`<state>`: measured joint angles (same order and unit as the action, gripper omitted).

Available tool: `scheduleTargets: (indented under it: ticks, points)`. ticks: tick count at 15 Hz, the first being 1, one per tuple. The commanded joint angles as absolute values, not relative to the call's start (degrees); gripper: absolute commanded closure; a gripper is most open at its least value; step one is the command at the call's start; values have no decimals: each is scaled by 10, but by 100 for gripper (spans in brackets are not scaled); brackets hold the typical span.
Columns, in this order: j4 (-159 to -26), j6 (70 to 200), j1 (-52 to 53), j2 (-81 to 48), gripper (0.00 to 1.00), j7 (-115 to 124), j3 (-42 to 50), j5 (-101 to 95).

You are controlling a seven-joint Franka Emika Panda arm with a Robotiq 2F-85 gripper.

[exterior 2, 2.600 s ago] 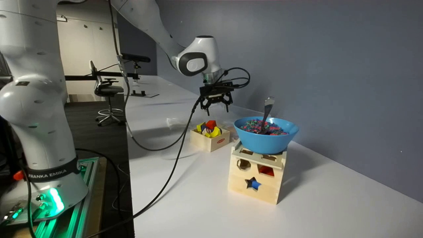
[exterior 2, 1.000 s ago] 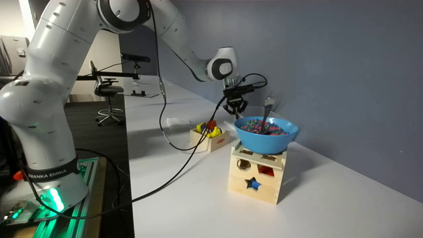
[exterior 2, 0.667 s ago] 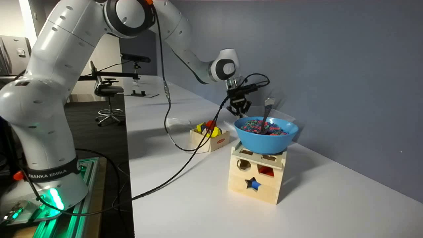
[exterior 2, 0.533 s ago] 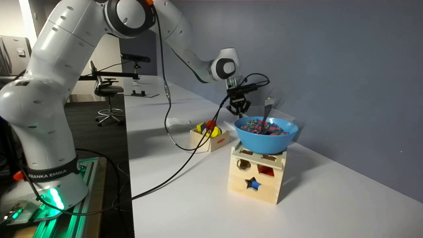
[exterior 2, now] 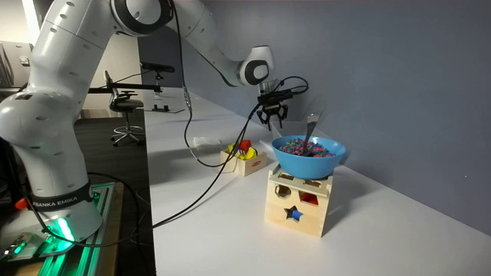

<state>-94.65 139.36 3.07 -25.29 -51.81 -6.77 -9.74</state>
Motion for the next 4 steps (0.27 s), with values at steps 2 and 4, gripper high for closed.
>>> scheduleTargets:
  ticks: [2, 4]
  points:
    - [-999, 1459, 1, -203, 8, -495, -88, -29]
    - [-970, 1440, 13, -224, 19, -499, -78, -59]
